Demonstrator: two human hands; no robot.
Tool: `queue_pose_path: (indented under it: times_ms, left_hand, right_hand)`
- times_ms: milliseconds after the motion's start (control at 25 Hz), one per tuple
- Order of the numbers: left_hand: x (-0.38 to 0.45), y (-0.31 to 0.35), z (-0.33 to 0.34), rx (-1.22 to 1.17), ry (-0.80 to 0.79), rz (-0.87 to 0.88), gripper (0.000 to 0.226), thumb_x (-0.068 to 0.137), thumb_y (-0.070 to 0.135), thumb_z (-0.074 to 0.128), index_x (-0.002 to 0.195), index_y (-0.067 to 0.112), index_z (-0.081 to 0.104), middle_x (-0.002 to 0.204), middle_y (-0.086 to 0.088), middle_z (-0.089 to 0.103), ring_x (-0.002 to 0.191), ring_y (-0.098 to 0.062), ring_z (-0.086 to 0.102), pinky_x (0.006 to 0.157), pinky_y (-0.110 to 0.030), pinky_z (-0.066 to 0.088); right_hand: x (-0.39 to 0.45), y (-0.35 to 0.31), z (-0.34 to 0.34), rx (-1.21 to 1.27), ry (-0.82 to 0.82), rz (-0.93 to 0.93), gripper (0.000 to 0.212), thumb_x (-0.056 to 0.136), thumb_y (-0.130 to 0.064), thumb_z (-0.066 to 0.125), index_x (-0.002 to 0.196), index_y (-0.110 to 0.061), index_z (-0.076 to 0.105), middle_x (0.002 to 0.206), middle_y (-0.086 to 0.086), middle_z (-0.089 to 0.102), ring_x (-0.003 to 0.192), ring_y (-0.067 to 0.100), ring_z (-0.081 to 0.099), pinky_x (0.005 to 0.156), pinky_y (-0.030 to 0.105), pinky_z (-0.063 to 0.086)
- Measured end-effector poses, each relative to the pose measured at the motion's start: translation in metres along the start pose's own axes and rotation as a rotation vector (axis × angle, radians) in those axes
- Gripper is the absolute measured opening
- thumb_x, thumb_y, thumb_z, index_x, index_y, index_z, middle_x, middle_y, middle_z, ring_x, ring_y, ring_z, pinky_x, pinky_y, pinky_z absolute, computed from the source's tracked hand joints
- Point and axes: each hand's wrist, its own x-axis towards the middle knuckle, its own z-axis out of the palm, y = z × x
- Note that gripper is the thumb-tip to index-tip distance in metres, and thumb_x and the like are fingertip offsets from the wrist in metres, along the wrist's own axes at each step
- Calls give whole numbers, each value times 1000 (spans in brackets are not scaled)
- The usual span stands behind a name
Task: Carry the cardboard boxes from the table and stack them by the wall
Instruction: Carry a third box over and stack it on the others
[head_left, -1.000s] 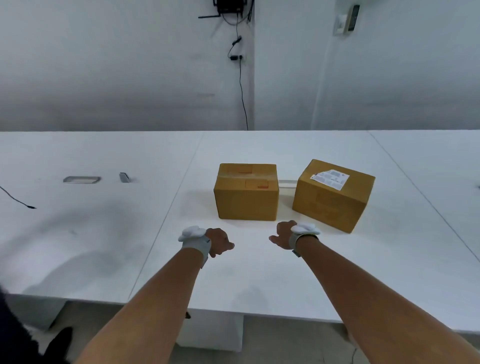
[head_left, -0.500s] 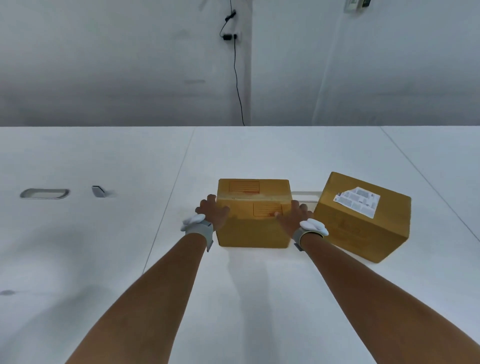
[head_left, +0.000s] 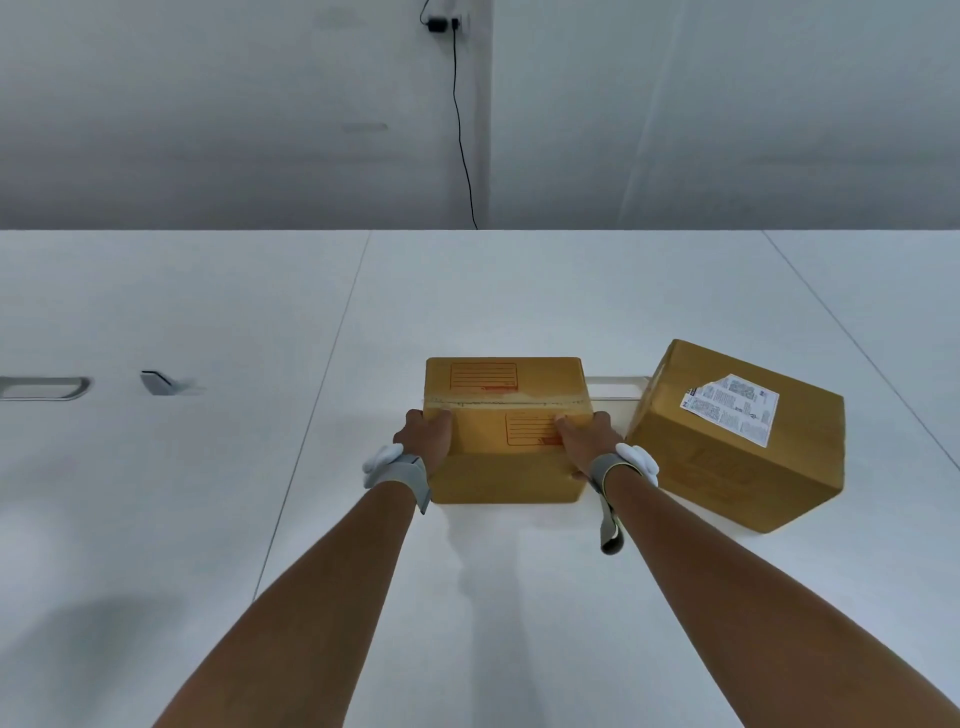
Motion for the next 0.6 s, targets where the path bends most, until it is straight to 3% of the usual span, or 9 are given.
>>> queue_pose_path:
  times_ms: [160,360,600]
  left_hand:
    - [-5,-4,3,-94,-3,-4,60,84,59,43,129,19,48,115,-9,58,104,-36,56,89,-54,56]
    - [-5,-2,3,-56,13,10,58,89,55,41,130,15,49,118,-12,60,100,-36,56,80,-53,60]
    - [-16,0,-5,-41,29,30,68,82,65,40,130,16,49,111,-9,56,102,-37,55,89,-56,55]
  right_hand:
    - [-9,-2,-6,67,-19,24,61,85,-58,59,124,-15,40,102,7,58,69,24,58,74,51,62]
    - [-9,-4,-9,50,-50,27,60,89,-54,60,127,-11,41,83,0,49,60,20,53,72,51,63]
    - [-24,-8,-30,46,14,-52,66,83,-55,65,127,-11,44,106,7,59,62,20,56,64,46,63]
